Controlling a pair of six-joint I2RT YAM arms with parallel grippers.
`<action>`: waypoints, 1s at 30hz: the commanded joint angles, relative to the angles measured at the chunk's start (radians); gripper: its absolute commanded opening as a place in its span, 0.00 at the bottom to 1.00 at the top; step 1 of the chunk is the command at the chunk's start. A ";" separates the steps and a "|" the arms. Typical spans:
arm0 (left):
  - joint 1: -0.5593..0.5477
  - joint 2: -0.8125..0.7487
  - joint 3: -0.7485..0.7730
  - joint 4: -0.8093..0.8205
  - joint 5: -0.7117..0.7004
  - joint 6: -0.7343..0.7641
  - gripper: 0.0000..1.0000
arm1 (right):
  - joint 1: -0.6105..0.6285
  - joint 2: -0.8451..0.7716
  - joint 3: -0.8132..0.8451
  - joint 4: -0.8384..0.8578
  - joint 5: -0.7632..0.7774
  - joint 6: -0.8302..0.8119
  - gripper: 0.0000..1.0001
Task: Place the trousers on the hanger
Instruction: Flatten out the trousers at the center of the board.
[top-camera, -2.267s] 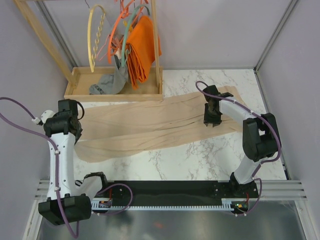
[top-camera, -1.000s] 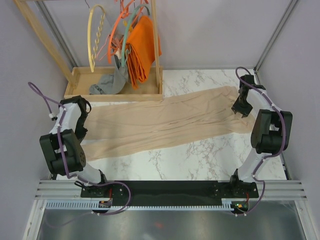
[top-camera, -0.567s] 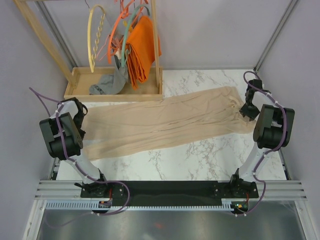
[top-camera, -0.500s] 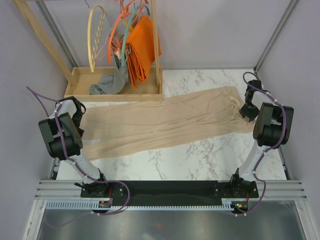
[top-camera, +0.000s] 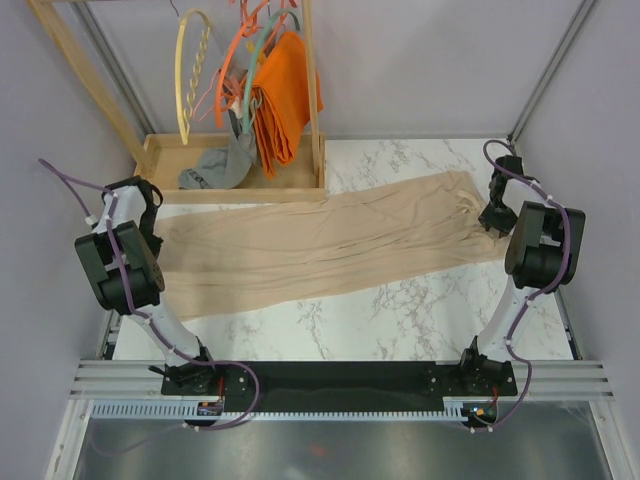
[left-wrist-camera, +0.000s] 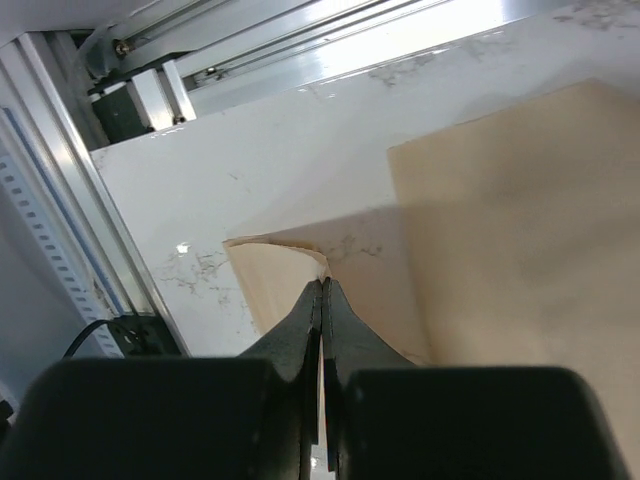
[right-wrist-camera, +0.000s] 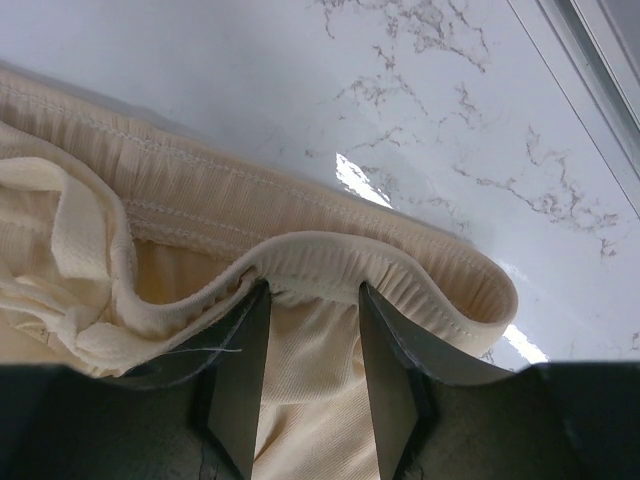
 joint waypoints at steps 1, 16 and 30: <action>0.006 0.027 0.066 0.050 0.058 0.041 0.02 | -0.009 0.036 0.026 0.007 -0.004 -0.006 0.48; 0.008 0.044 0.061 0.308 0.304 0.241 0.12 | -0.009 0.046 0.024 0.012 -0.030 -0.018 0.48; 0.008 -0.319 -0.199 0.141 0.290 0.068 1.00 | -0.009 0.046 0.057 -0.014 -0.082 -0.003 0.48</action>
